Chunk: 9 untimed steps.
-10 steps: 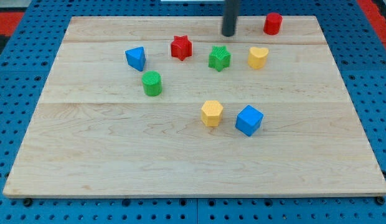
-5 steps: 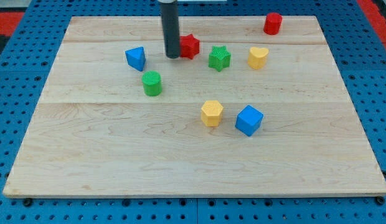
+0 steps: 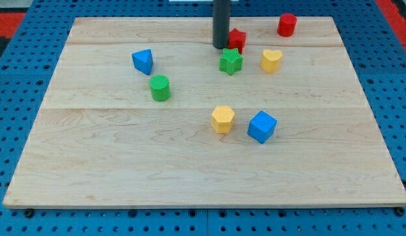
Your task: Move the red star towards red circle
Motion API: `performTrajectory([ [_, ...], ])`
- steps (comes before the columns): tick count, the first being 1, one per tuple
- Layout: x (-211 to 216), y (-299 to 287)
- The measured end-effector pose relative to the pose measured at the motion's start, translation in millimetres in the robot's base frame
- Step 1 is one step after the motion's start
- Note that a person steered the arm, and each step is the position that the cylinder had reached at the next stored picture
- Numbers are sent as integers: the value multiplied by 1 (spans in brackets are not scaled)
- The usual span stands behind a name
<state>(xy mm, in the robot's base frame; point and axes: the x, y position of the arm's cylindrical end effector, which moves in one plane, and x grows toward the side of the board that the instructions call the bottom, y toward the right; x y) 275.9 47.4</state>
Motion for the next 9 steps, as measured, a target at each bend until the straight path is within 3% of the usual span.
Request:
performTrajectory([
  [1, -6, 35],
  [3, -31, 29],
  [9, -4, 78],
])
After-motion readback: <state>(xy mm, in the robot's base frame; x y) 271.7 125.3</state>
